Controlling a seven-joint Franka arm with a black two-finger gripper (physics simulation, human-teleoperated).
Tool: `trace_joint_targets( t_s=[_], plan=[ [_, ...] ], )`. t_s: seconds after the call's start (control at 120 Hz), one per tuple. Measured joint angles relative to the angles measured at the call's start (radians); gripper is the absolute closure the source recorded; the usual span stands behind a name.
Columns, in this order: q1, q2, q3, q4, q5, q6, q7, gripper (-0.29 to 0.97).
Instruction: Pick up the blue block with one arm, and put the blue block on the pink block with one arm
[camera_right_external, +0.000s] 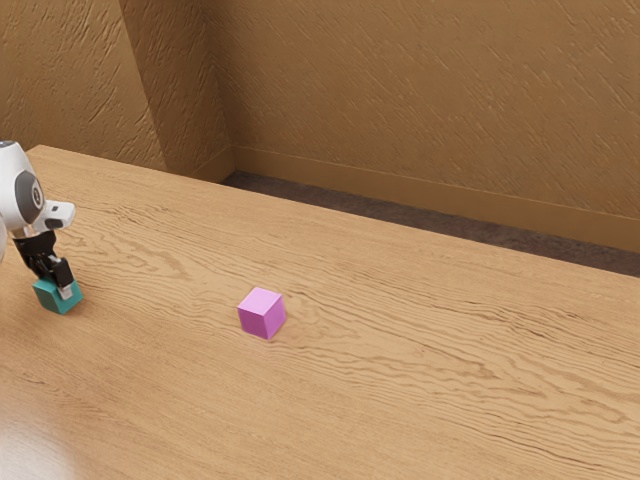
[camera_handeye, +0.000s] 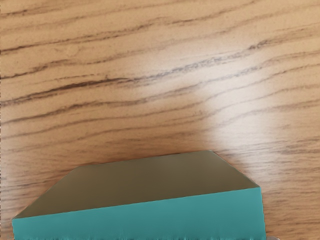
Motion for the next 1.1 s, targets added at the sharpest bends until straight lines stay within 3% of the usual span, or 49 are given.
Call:
trace_joint_targets(
  t_s=[0.183,0.583,0.908,1.1],
  plan=[
    [0.0,0.0,0.0,-0.001,0.002,0.002,0.0,0.31],
    [-0.018,-0.055,0.001,-0.012,0.025,-0.008,-0.023,0.31],
    [-0.109,-0.179,-0.013,-0.042,0.09,-0.115,-0.174,0.32],
    [-0.202,-0.259,-0.094,-0.062,0.146,-0.166,-0.291,0.34]
  ],
)
